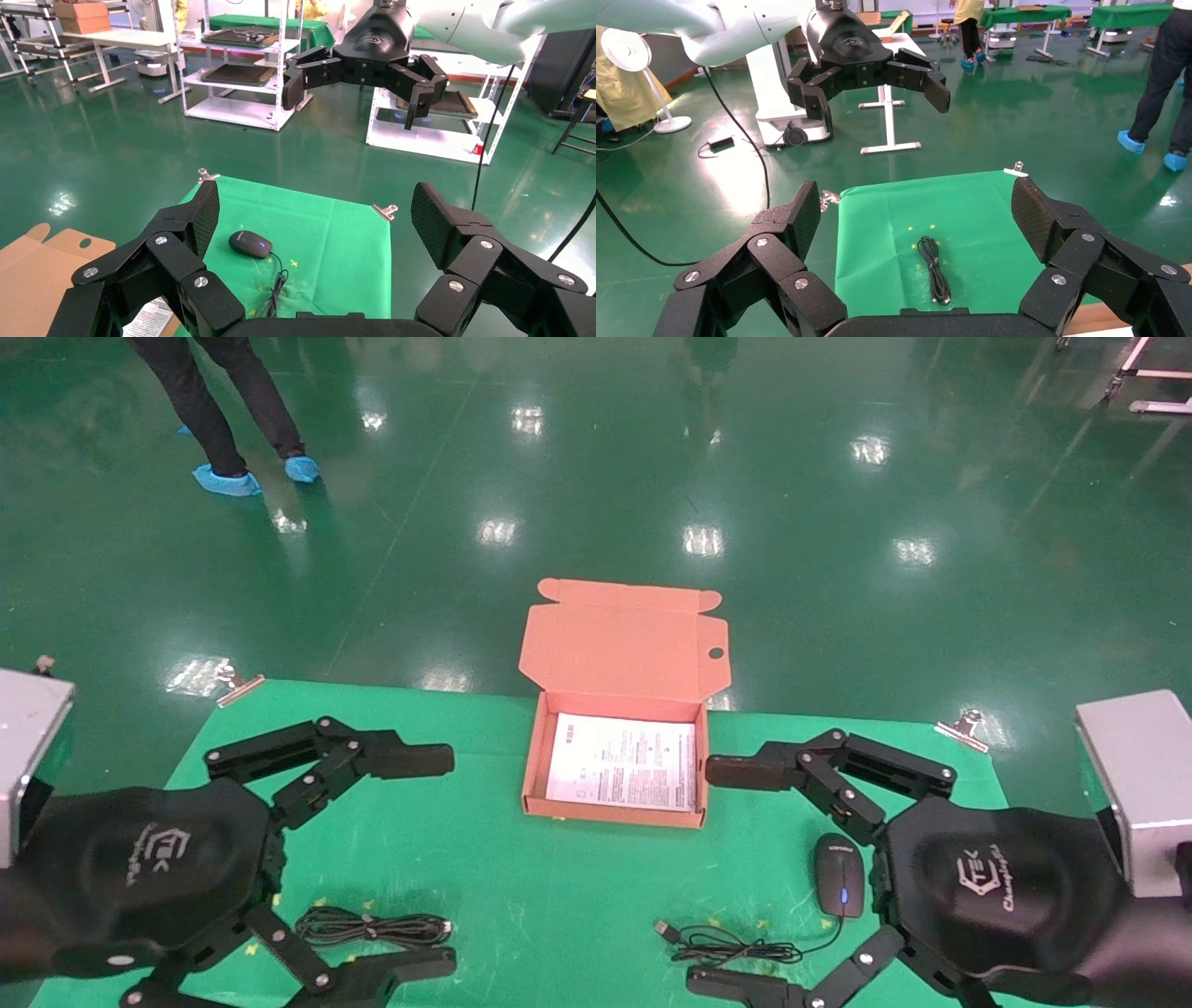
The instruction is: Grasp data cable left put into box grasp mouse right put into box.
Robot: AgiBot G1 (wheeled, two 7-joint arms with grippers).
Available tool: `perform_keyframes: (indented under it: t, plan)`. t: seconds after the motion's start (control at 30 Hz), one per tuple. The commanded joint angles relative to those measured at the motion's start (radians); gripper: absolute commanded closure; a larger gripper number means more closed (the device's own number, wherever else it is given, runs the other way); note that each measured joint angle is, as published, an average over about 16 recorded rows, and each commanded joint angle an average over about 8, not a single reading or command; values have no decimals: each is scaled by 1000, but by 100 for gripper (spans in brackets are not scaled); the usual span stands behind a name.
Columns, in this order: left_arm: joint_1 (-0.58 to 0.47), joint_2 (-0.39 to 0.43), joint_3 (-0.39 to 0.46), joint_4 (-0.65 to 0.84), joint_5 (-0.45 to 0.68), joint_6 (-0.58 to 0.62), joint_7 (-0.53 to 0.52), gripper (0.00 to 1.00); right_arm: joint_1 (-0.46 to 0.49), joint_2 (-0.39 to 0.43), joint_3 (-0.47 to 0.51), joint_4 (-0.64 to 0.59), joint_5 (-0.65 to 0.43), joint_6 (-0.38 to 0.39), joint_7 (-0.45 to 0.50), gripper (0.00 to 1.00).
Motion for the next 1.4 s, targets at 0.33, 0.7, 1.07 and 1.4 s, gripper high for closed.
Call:
perform_keyframes:
  t: [0.33,0.7,1.07,1.4]
  plan:
    - [0,0,0,0,0,0,0,0,0,0,0,0,0,0,0,0]
    - [0,0,0,0,0,0,0,0,0,0,0,0,0,0,0,0]
    - [0,0,1,0,1,-1,0,0,0,0,1,0,1,-1,-1,0]
    - [-63,10,63,18,144,27,16,0,53,6,-40,11,-142,-30,-75,0]
